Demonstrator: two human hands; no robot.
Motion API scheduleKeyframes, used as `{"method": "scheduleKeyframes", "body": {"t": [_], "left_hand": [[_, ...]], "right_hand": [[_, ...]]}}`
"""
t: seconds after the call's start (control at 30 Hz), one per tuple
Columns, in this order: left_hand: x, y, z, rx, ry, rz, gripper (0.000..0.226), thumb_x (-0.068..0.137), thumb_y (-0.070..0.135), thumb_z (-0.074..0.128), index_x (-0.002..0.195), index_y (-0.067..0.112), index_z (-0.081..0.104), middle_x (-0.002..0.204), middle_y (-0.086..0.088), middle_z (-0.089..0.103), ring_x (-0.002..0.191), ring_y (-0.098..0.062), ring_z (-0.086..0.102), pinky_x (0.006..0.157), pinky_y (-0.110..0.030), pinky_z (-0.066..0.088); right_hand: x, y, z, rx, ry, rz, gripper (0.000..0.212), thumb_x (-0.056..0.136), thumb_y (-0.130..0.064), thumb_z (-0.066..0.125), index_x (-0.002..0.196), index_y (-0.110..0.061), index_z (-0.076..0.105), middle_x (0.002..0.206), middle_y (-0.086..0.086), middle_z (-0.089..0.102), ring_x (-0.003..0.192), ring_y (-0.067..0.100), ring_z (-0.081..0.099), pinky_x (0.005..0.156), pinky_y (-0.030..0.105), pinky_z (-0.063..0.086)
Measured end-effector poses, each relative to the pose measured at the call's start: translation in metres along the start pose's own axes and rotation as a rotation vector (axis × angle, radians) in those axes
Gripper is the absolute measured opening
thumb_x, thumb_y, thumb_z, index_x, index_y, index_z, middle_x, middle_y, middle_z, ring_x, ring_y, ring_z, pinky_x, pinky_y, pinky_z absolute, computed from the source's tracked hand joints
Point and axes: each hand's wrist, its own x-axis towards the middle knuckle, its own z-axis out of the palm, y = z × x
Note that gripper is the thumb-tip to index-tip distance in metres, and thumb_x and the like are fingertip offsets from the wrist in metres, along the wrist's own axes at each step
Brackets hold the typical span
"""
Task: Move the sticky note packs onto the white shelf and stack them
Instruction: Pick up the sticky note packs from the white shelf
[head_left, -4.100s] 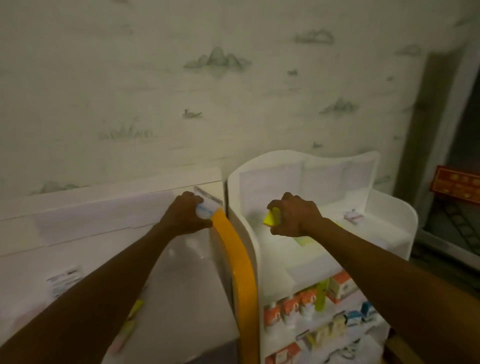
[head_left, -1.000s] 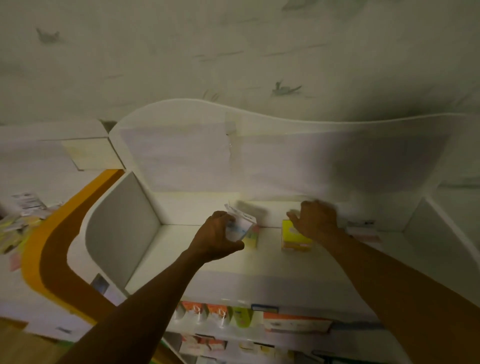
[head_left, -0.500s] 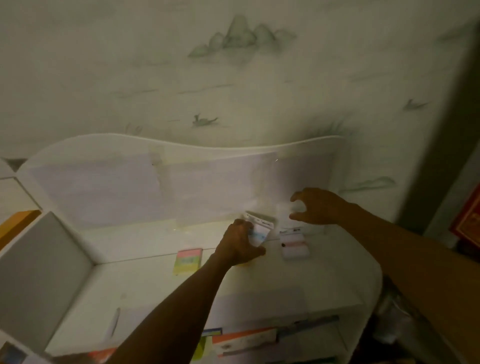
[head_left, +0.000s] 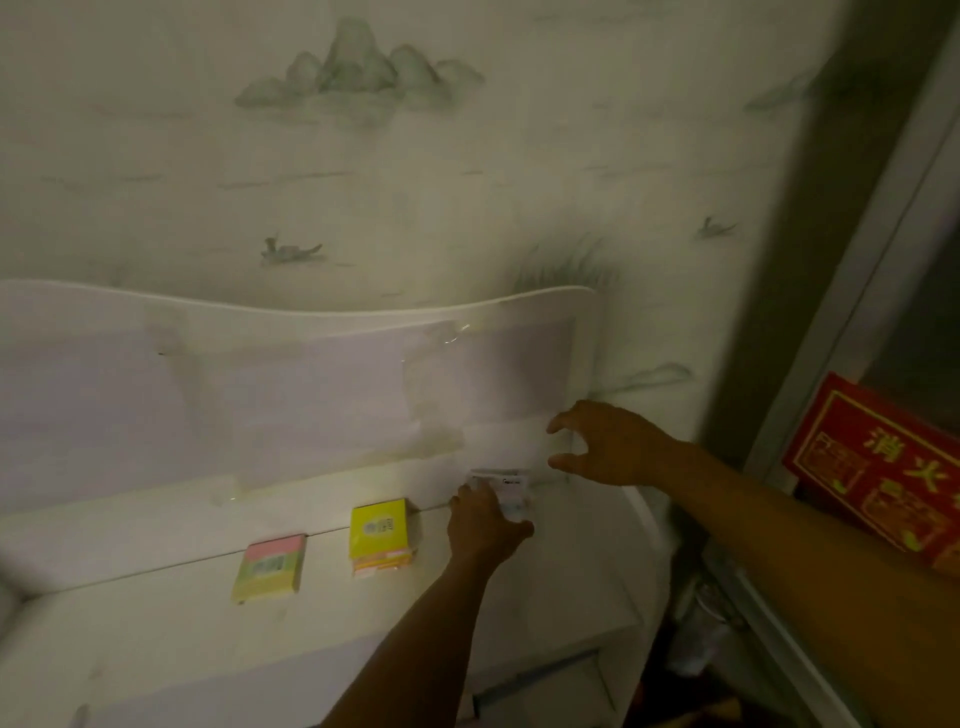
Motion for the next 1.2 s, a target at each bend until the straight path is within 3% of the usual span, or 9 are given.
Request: {"method": "scheduleKeyframes", "body": {"t": [0.3, 0.53, 0.73, 0.87, 1.03, 1.2], "left_hand": [[0.018, 0.002, 0.033, -0.065, 0.090, -0.004, 0.075, 0.074, 0.048, 0.075, 0.129, 0.009, 0.044, 0.132, -0.012, 0.043, 0.124, -0.030, 0.039, 0.097, -0.035, 0.040], [0.024, 0.004, 0.042, -0.013, 0.136, 0.002, 0.083, 0.070, 0.054, 0.075, 0.134, 0.013, 0.041, 0.135, -0.011, 0.040, 0.124, -0.030, 0.038, 0.096, -0.037, 0.042], [0.023, 0.007, 0.021, 0.087, -0.006, -0.072, 0.095, 0.066, 0.070, 0.067, 0.139, 0.020, 0.036, 0.139, -0.008, 0.037, 0.132, -0.030, 0.034, 0.103, -0.042, 0.038], [0.022, 0.001, -0.020, 0.301, -0.204, 0.041, 0.090, 0.070, 0.072, 0.063, 0.139, 0.019, 0.043, 0.142, -0.009, 0.044, 0.131, -0.027, 0.042, 0.103, -0.035, 0.039], [0.019, -0.007, -0.098, 0.475, -0.416, 0.135, 0.070, 0.077, 0.059, 0.067, 0.129, 0.014, 0.055, 0.134, -0.006, 0.054, 0.120, -0.024, 0.052, 0.097, -0.030, 0.044], [0.010, -0.022, -0.174, 0.472, -0.425, 0.118, 0.066, 0.079, 0.049, 0.071, 0.133, 0.015, 0.052, 0.137, -0.004, 0.052, 0.123, -0.021, 0.051, 0.102, -0.027, 0.040]], "right_hand": [[-0.004, 0.017, 0.017, 0.063, -0.026, 0.029, 0.057, 0.090, -0.050, 0.058, 0.140, -0.027, 0.044, 0.139, -0.001, 0.046, 0.124, 0.016, 0.045, 0.106, 0.027, 0.037], [-0.002, 0.017, 0.018, 0.066, -0.031, 0.046, 0.055, 0.091, -0.049, 0.058, 0.140, -0.028, 0.044, 0.138, -0.001, 0.046, 0.126, 0.016, 0.044, 0.107, 0.027, 0.035], [0.004, 0.010, 0.010, 0.034, -0.030, 0.040, 0.054, 0.091, -0.048, 0.057, 0.139, -0.026, 0.045, 0.138, 0.000, 0.046, 0.125, 0.016, 0.044, 0.105, 0.027, 0.036], [0.010, -0.003, 0.000, 0.027, -0.026, 0.009, 0.054, 0.090, -0.046, 0.060, 0.139, -0.026, 0.044, 0.143, -0.001, 0.043, 0.129, 0.016, 0.042, 0.109, 0.028, 0.034], [0.028, -0.036, -0.013, -0.017, -0.011, -0.072, 0.056, 0.088, -0.047, 0.062, 0.138, -0.028, 0.046, 0.145, -0.003, 0.041, 0.133, 0.017, 0.040, 0.109, 0.033, 0.034], [0.045, -0.085, -0.029, -0.023, 0.023, -0.206, 0.056, 0.087, -0.048, 0.062, 0.137, -0.027, 0.047, 0.143, -0.001, 0.045, 0.134, 0.020, 0.040, 0.112, 0.036, 0.033]]}}
